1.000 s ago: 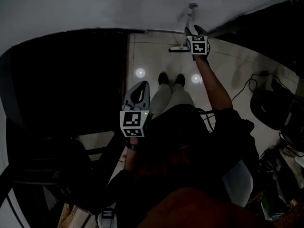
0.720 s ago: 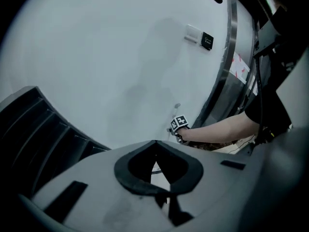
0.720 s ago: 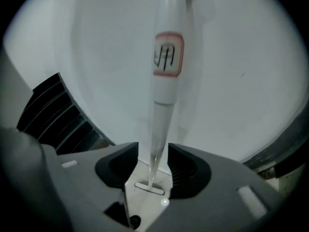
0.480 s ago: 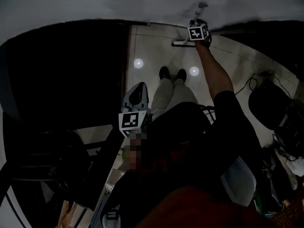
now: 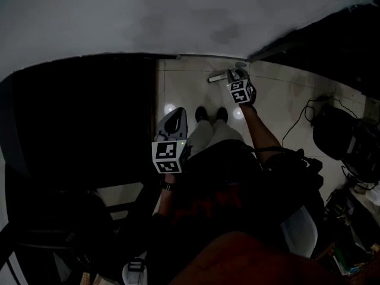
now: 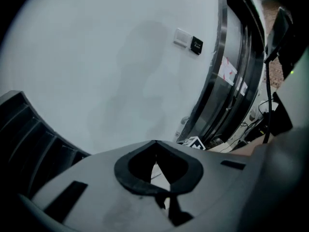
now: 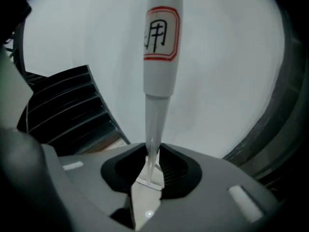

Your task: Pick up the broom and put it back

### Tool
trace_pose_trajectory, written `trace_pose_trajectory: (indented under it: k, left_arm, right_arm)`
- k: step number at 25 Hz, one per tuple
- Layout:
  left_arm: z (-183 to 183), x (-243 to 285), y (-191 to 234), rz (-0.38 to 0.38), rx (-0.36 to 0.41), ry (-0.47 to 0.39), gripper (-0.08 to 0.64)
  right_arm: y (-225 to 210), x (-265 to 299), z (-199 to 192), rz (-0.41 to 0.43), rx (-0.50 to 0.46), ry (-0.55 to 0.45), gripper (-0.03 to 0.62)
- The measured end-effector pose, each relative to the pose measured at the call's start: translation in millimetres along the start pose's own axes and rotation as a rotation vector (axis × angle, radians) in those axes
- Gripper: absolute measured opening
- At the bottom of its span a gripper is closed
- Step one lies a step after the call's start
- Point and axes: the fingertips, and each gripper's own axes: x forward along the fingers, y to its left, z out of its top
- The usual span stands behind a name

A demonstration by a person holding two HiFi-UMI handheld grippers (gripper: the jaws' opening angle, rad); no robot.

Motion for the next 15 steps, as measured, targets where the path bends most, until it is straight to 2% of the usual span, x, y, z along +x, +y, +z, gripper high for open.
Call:
trace_pose_trajectory:
  k: [4, 9, 13, 15]
  left_arm:
    - [27.4, -3.3, -11.1, -0.041, 0.050, -0.069, 0.005]
    - [83.8, -11.9, -34.5, -0.062, 0.138, -0.225, 0.005]
    - [135.6, -23.5, -45.2, -0.062, 0.160, -0.391, 0.005]
    - [153.0, -22.7, -51.0, -0.087, 0.158, -0.423, 0.005]
  right_arm:
    - [-9.3, -77.7, 45.8, -0.037, 0.060, -0.157, 0.086]
    - [-44.9, -200.8, 119.7, -0.076, 0.179, -0.393, 0.084]
    - [-61.7, -297.2, 179.5, -0.107, 0.178, -0.566, 0.081]
    - [-67.3, -340.9, 207.9, -0.128, 0.180, -0.662, 0.081]
